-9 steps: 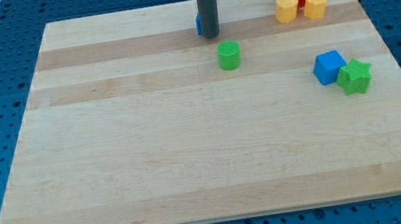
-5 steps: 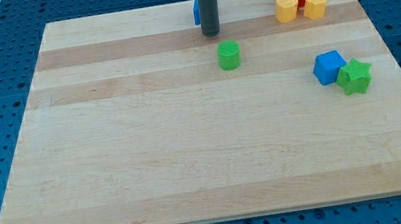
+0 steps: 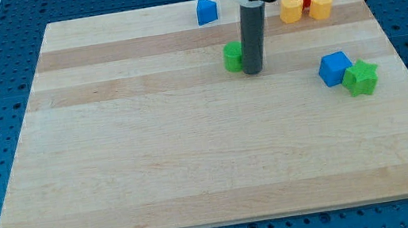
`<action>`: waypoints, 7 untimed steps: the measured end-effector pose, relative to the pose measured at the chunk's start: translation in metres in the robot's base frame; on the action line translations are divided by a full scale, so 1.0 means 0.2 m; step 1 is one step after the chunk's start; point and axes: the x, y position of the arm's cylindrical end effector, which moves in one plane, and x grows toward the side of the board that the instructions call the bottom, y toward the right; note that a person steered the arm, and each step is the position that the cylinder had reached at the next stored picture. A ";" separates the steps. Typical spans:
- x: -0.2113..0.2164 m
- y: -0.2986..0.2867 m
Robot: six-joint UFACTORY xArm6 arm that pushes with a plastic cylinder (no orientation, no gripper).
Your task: Slide the green circle closer to blue triangle
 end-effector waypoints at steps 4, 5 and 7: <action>-0.08 -0.24; -0.14 -0.24; -0.35 -0.24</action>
